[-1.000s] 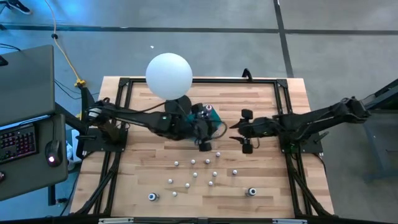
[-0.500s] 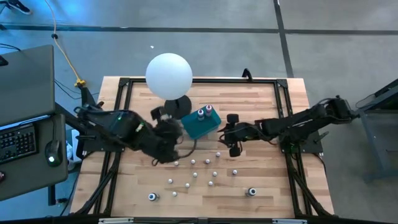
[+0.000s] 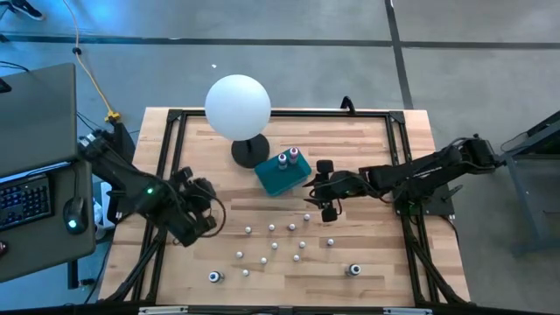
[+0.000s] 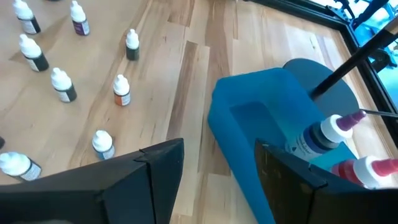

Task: Pick & Place food coloring
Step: Put the large blue food coloring bottle into the bin, then put the large black food coloring bottle into the bin

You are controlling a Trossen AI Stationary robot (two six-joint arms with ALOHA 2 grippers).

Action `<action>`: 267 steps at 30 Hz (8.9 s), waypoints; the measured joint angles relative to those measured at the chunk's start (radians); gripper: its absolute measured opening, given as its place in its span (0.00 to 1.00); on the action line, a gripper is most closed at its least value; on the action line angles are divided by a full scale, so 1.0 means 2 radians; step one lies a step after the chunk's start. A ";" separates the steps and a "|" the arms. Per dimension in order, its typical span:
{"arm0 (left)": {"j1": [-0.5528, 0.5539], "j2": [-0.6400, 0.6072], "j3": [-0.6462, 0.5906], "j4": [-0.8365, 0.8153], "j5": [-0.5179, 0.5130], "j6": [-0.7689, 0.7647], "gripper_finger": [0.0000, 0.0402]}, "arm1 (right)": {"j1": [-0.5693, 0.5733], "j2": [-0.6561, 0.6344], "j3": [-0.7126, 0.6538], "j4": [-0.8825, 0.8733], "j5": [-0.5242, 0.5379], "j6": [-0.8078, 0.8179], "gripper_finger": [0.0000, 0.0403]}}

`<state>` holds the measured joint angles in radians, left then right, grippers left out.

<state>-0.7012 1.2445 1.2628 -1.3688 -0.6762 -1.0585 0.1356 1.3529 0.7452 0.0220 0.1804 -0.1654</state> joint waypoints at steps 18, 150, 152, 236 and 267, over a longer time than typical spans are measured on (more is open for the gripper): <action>0.019 -0.123 -0.245 0.354 0.086 0.141 0.30 | 0.000 -0.002 0.000 0.039 0.030 0.055 0.47; -0.153 0.100 -0.242 0.581 0.081 0.266 0.28 | 0.059 -0.002 0.000 0.162 -0.084 0.149 0.47; -0.152 0.097 -0.243 0.592 0.069 0.285 0.29 | 0.059 -0.002 0.000 0.163 -0.084 0.149 0.47; 0.383 0.255 -0.092 0.627 0.045 0.324 0.40 | 0.060 -0.002 0.000 -0.002 -0.090 0.151 0.47; 0.092 0.239 0.413 -0.017 -0.014 0.231 0.40 | 0.298 -0.036 0.000 -0.051 0.008 0.228 0.47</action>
<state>-0.5182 1.7229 2.0882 -1.4018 -0.7036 -0.5958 0.7309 1.2800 0.7450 -0.0799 0.1959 0.2915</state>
